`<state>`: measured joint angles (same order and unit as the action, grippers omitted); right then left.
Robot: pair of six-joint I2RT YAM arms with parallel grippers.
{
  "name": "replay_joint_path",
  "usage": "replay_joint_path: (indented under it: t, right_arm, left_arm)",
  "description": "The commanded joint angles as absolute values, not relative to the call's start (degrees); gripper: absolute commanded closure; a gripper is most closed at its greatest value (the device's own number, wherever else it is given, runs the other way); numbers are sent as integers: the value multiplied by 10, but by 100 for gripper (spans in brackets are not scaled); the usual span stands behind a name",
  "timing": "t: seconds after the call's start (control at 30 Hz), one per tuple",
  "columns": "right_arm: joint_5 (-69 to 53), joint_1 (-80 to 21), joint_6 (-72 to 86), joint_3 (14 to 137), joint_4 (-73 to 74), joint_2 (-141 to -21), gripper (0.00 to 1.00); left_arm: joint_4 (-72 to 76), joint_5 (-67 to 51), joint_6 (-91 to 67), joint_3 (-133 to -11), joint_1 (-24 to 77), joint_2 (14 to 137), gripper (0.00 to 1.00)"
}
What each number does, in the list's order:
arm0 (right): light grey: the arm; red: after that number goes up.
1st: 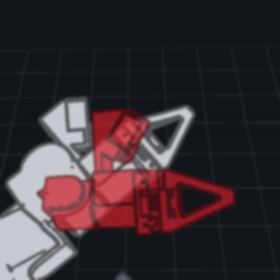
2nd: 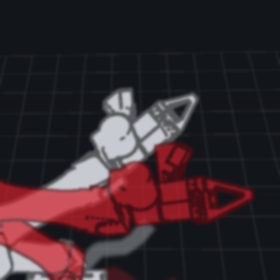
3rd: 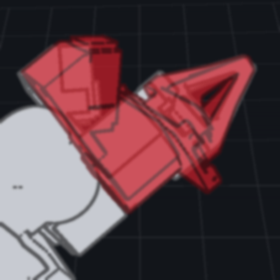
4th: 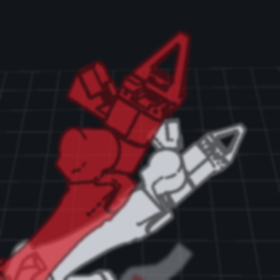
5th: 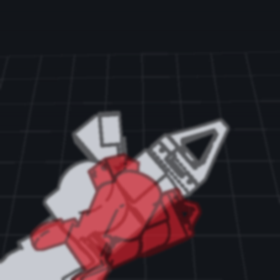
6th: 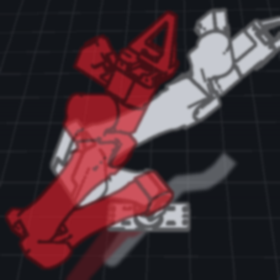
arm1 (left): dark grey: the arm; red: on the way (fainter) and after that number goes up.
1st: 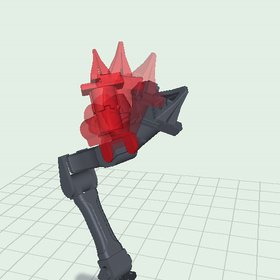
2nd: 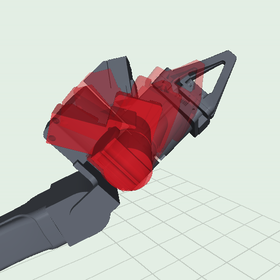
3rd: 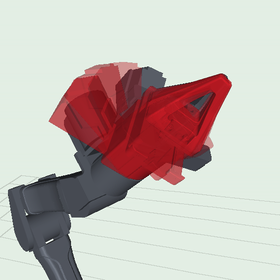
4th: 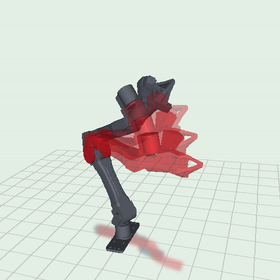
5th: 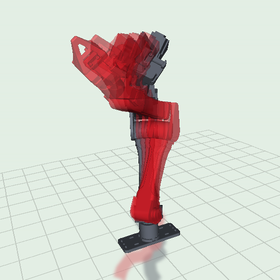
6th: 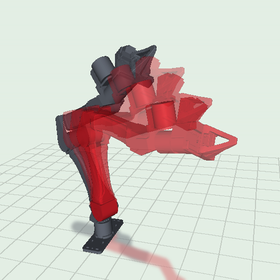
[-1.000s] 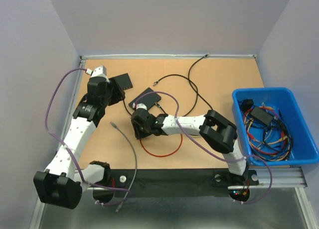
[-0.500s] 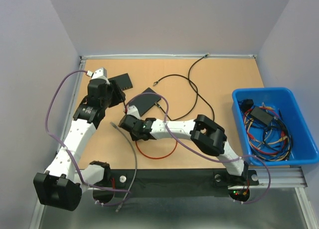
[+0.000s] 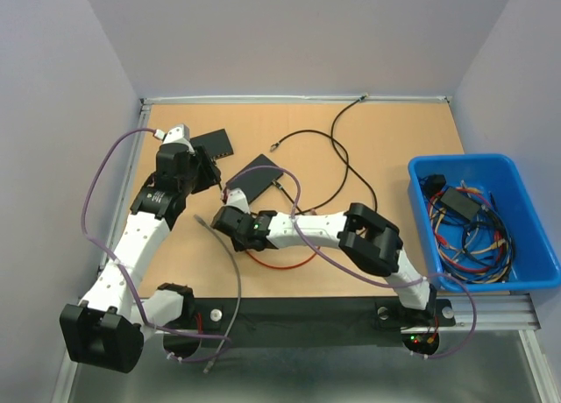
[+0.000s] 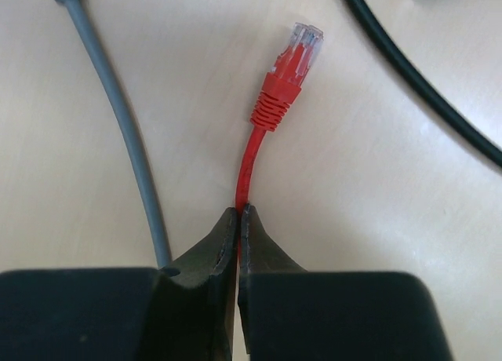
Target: Insert the plug into the switch port
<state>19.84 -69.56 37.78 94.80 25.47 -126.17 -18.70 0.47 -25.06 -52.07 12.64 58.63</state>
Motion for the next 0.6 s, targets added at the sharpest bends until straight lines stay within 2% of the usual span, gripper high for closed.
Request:
replay_joint_path:
  t: [0.0,0.3,0.57]
  right_arm:
    - [182,-726,389,876,343,-1237,100]
    - [173,-757,401,795,316,-1074,100]
    - [200,-760,406,684,260,-948,100]
  left_arm:
    - [-173,3,-243,-518,125,574,39]
    - [-170,-53,-258,-488,126,550,40]
    - [-130,-146,-295,-398,141,496,41]
